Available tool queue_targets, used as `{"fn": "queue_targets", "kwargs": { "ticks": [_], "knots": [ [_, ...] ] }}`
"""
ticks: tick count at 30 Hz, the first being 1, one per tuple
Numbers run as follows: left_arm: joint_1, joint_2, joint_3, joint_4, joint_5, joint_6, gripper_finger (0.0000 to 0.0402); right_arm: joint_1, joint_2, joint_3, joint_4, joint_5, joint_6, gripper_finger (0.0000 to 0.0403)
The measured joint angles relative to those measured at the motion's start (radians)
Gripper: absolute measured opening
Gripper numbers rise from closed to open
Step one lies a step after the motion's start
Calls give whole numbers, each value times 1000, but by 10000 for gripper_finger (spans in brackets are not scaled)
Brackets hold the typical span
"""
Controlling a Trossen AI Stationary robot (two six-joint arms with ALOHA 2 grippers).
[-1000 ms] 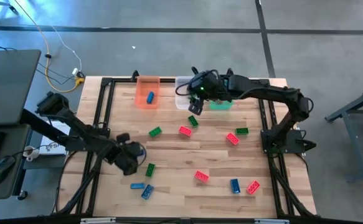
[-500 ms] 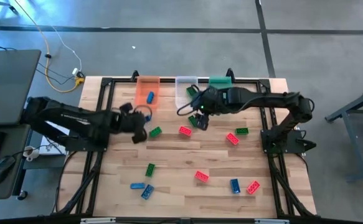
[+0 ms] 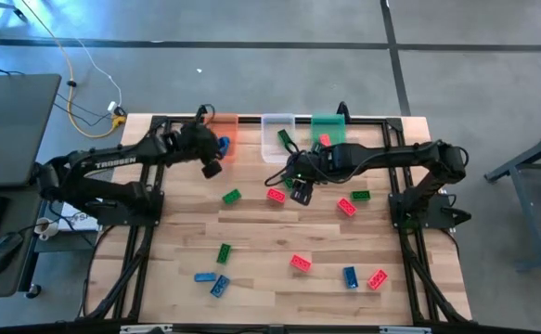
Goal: Sort & place blocks by color
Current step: Put the blue game piece into the bin, then put the orange game piece into the bin
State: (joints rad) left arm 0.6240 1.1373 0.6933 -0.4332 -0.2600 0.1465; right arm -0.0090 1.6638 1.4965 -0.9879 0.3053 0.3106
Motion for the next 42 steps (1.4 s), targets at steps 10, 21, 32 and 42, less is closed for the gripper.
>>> {"fn": "queue_targets", "kwargs": {
  "ticks": [10,21,32,42],
  "knots": [
    [174,134,0,145,180,4,136,59,0,0,28,20,82,250],
    [188,200,0,197,181,-32,164,174,0,0,28,72,171,250],
    [188,200,73,129,168,-100,230,256,5,0,30,79,234,250],
    [129,128,94,41,171,-65,228,329,72,0,95,-37,322,250]
  ]
}}
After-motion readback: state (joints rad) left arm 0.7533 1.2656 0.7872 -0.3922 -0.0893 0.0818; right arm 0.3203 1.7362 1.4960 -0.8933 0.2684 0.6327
